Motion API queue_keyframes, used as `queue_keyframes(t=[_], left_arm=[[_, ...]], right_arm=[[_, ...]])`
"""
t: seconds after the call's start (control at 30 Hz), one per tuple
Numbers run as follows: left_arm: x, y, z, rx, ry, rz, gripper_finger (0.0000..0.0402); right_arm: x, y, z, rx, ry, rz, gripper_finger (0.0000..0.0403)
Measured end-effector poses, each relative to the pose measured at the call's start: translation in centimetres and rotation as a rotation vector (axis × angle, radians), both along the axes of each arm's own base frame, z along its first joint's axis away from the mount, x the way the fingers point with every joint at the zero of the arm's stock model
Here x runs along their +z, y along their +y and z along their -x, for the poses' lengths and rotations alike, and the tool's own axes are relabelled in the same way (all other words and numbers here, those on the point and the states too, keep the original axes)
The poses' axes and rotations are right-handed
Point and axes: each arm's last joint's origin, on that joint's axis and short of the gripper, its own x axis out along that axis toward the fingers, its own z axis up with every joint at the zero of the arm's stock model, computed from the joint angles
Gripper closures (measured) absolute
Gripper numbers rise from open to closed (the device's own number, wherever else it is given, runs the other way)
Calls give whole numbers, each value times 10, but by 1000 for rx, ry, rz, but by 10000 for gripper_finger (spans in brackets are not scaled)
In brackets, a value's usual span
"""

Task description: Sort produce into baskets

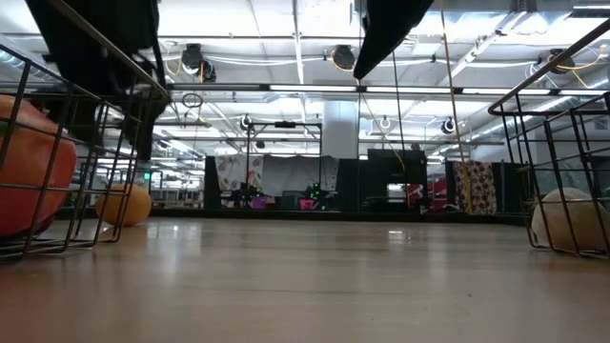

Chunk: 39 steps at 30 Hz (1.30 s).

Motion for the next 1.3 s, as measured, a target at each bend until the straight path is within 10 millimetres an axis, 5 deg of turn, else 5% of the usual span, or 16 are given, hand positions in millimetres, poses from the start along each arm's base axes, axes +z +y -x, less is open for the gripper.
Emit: queue_keyframes(t=[0.33,0.93,1.3], left_arm=[[-30,6,-11,2,17,42,2],[-54,9,-26,-44,124,153,3],[-61,13,-28,-79,188,174,78]], right_arm=[[1,-2,-2,12,-16,10,250],[1,-2,-2,15,-15,9,250],[1,-2,-2,15,-11,9,250]])
